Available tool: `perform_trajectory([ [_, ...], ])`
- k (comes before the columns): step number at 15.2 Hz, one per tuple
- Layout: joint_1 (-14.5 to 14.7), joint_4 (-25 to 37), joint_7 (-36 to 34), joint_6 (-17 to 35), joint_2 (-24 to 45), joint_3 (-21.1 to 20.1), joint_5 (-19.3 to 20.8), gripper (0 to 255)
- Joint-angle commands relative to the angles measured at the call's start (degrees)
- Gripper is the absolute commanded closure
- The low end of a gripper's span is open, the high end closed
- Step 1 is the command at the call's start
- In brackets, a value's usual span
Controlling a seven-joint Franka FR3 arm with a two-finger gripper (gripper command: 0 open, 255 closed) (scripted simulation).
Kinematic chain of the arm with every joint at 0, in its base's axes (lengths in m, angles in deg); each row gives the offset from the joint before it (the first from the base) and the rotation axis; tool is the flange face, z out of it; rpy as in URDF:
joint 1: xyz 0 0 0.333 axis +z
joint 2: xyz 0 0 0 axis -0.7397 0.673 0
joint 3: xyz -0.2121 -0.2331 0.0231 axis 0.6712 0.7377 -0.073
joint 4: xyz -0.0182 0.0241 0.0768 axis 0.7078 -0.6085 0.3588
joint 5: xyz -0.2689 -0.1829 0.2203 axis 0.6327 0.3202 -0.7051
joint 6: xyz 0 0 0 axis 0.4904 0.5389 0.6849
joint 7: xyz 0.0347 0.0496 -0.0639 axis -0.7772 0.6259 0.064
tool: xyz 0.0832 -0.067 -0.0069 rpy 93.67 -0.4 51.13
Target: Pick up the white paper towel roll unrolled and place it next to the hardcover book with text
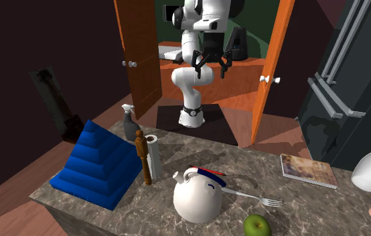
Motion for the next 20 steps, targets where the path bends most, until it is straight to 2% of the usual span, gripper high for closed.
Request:
perform_trajectory([
  [1,0.0,0.0,0.0,0.0,0.0,0.0,0.0,0],
  [11,-3.2,-11.3,13.4,14.9,1.0,12.7,3.8,0],
  [20,-4.1,-14.2,27.3,29.3,10.9,25.8,4.2,0],
])
